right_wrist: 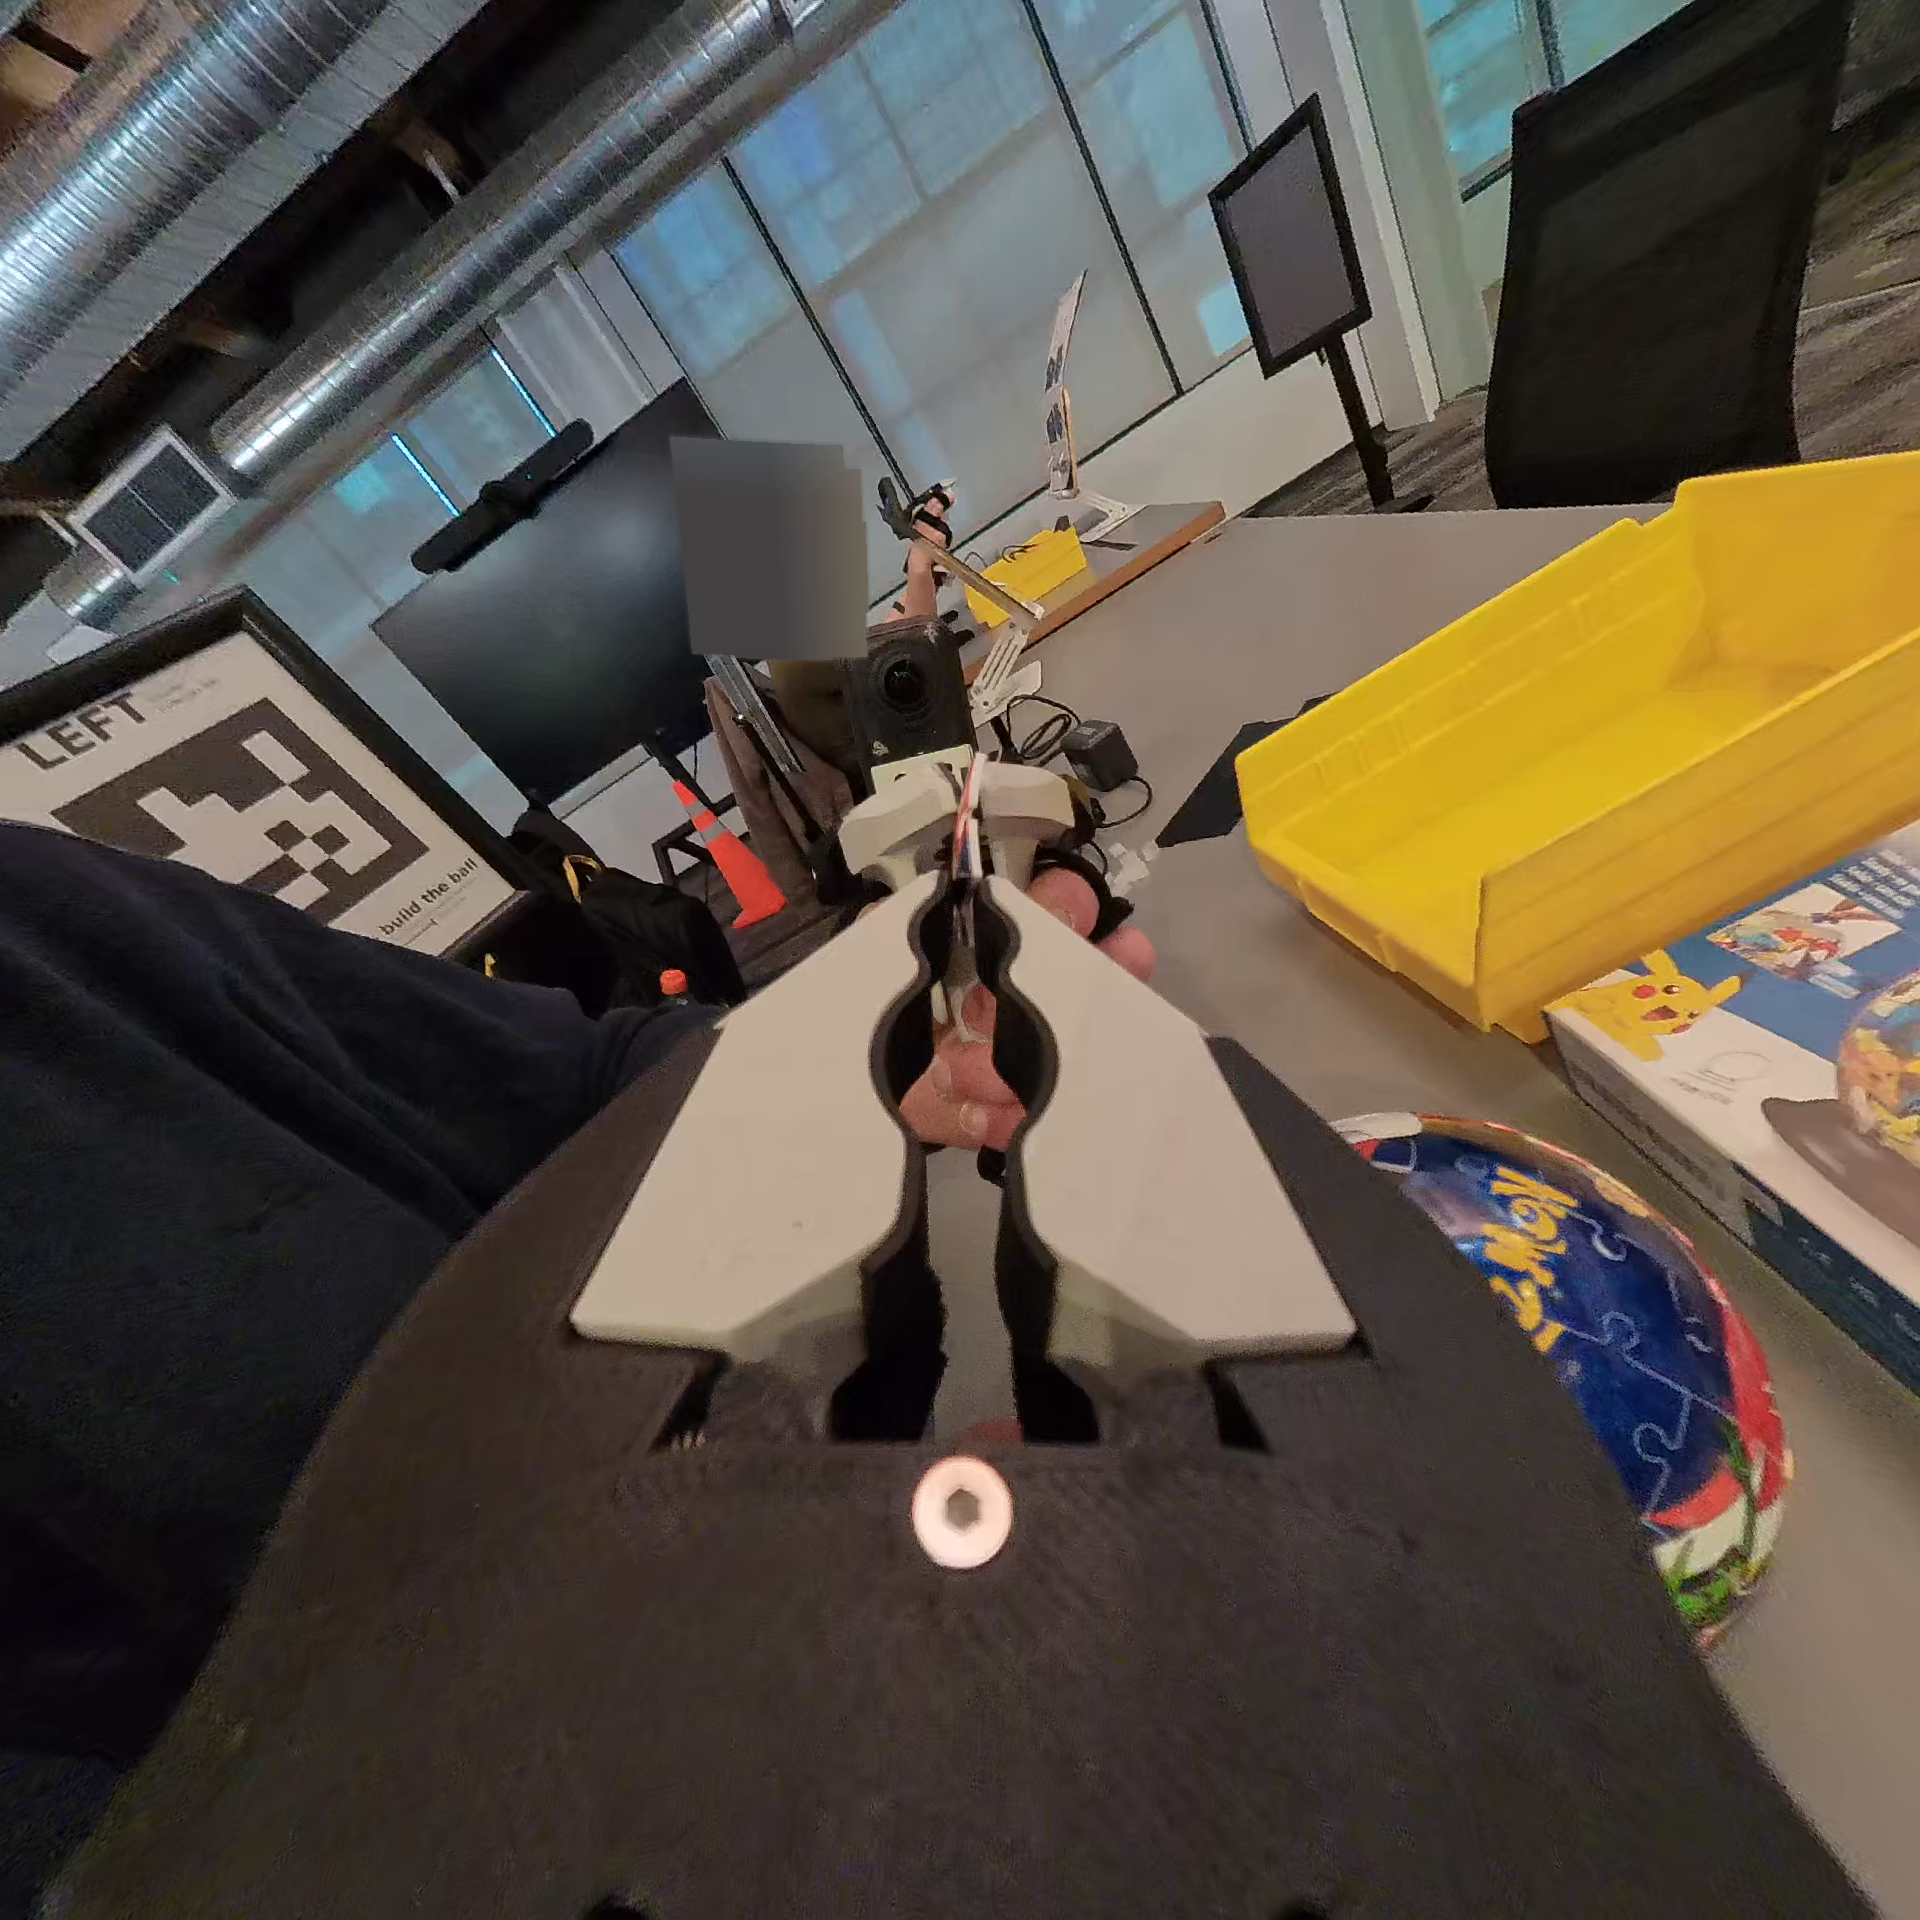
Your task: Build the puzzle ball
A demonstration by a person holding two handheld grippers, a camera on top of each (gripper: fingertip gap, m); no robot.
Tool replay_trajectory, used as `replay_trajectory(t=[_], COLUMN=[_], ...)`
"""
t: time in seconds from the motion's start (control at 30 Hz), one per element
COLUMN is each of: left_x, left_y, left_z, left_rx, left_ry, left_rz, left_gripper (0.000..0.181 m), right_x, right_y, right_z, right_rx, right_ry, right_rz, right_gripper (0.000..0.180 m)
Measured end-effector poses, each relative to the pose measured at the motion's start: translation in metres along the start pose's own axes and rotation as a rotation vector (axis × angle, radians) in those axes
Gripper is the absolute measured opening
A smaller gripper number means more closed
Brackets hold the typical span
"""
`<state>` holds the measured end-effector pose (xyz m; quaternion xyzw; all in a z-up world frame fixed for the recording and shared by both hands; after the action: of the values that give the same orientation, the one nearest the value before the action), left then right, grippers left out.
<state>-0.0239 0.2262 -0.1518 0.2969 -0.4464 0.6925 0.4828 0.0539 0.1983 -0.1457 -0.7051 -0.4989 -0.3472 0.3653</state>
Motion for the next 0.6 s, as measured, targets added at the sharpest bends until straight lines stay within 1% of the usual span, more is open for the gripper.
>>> replay_trajectory(t=[0.07,0.13,0.17,0.23,0.33,0.4,0.47,0.53,0.6], left_x=[-0.002,-0.004,-0.005,-0.009,-0.018,-0.023,-0.028,-0.036,-0.045], left_y=[-0.001,-0.001,0.001,0.005,0.01,0.012,0.013,0.015,0.017], left_z=[-0.004,-0.006,-0.008,-0.015,-0.027,-0.035,-0.038,-0.042,-0.045], left_rx=[0.005,0.013,0.027,0.073,0.139,0.174,0.181,0.177,0.186], left_ry=[-0.008,-0.044,-0.087,-0.191,-0.319,-0.377,-0.404,-0.414,-0.443], left_rz=[-0.015,-0.058,-0.081,-0.138,-0.239,-0.294,-0.322,-0.375,-0.421], left_gripper=[0.001,0.003,0.003,0.01,0.012,0.013,0.013,0.013,0.014], right_x=[0.002,0.004,0.002,0.0,-0.005,-0.014,-0.022,-0.031,-0.037], right_y=[0.001,0.002,0.003,0.008,0.013,0.012,0.01,0.008,0.008], right_z=[0.001,0.002,0.003,0.014,0.031,0.037,0.045,0.049,0.058], right_rx=[-0.011,-0.016,-0.013,-0.062,-0.107,-0.084,-0.09,-0.041,-0.06], right_ry=[0.022,0.026,0.004,-0.017,-0.061,-0.116,-0.142,-0.202,-0.229], right_rz=[-0.056,-0.149,-0.225,-0.389,-0.618,-0.773,-0.904,-1.01,-1.108], right_gripper=[0.0,0.0,0.0,0.0,0.0,0.0,0.0,0.0,0.0])
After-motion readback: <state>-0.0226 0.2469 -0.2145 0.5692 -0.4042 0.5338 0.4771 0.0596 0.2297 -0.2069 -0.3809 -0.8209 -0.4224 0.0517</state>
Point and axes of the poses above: each gripper's, where its closed fingertips meet, y back along the fingers, x out of its top, z = x × y across the jaws, the point moved 4 cm from there along y, back along the fingers, and after that the axes turned 13 degrees about x, right-handed, at the moved point
